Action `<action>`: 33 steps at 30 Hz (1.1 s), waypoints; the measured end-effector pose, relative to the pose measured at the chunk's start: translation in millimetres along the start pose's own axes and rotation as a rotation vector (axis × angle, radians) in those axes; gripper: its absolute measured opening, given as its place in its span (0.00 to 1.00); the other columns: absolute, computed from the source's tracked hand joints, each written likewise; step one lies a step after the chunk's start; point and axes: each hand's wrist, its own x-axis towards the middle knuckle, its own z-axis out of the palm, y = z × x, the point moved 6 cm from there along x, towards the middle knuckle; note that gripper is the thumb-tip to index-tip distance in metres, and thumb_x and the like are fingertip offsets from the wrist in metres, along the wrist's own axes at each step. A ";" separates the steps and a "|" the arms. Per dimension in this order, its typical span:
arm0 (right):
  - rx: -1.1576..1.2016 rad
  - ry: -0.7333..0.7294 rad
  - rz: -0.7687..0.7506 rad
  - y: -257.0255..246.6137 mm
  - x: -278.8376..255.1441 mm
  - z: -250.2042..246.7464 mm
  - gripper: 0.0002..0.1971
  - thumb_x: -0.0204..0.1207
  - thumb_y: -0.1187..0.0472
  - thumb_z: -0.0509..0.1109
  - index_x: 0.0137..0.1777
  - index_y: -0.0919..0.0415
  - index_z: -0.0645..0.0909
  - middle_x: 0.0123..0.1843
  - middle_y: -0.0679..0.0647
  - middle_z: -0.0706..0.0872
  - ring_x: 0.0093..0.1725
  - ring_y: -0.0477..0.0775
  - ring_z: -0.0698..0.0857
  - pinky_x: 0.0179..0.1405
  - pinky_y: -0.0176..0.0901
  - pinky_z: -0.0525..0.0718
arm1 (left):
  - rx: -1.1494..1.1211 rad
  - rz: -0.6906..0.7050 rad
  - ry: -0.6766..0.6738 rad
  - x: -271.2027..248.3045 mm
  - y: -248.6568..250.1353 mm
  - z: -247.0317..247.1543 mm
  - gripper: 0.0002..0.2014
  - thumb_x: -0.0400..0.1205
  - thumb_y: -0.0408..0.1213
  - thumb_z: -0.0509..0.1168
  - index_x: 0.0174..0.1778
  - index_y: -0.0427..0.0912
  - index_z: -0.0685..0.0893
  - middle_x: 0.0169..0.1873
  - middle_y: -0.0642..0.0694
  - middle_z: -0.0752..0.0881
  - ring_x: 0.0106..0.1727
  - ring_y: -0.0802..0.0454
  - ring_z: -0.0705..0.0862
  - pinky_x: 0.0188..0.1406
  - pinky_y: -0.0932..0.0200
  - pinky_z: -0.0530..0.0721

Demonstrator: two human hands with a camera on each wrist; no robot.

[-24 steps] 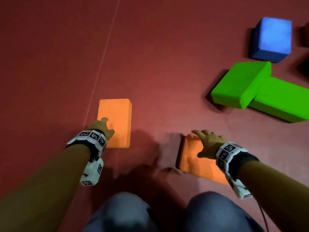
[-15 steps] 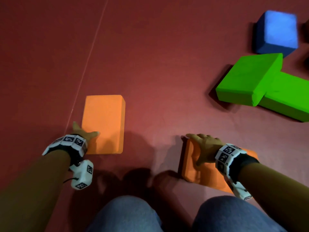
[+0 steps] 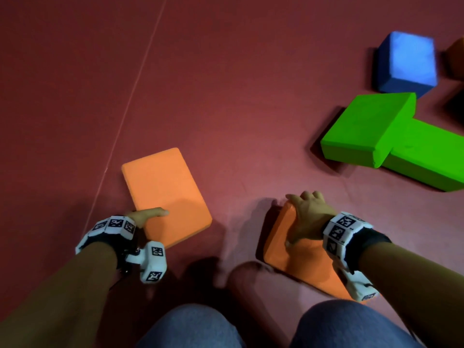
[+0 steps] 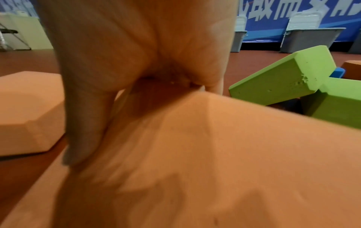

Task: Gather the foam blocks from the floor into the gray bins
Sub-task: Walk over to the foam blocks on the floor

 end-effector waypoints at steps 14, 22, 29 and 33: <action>0.370 0.378 -0.025 -9.2 -87.6 -99.3 0.51 0.56 0.49 0.82 0.77 0.55 0.58 0.69 0.57 0.70 0.69 0.64 0.72 0.66 0.53 0.73 | -0.253 0.318 0.162 -119.1 38.6 -30.5 0.47 0.65 0.27 0.76 0.78 0.49 0.58 0.56 0.46 0.77 0.53 0.43 0.77 0.51 0.49 0.74; 0.522 0.424 0.155 -32.4 -277.6 -307.8 0.43 0.60 0.48 0.79 0.73 0.62 0.66 0.66 0.61 0.68 0.62 0.68 0.78 0.63 0.54 0.77 | -0.363 0.508 0.154 -370.0 123.2 -174.8 0.43 0.53 0.54 0.77 0.63 0.58 0.65 0.56 0.45 0.81 0.58 0.40 0.80 0.56 0.44 0.80; 0.688 0.531 0.242 -56.5 -424.0 -498.0 0.35 0.61 0.50 0.80 0.61 0.65 0.66 0.63 0.66 0.77 0.61 0.67 0.79 0.59 0.55 0.78 | -0.285 0.689 0.114 -588.4 240.6 -293.3 0.47 0.58 0.54 0.67 0.75 0.51 0.60 0.64 0.37 0.70 0.66 0.42 0.68 0.57 0.54 0.68; 0.787 0.579 0.247 -52.5 -448.9 -572.7 0.32 0.63 0.52 0.81 0.56 0.62 0.64 0.59 0.65 0.81 0.58 0.63 0.81 0.46 0.45 0.73 | -0.207 0.746 0.029 -637.1 314.1 -307.5 0.49 0.54 0.44 0.68 0.74 0.54 0.54 0.63 0.42 0.75 0.63 0.40 0.74 0.62 0.48 0.76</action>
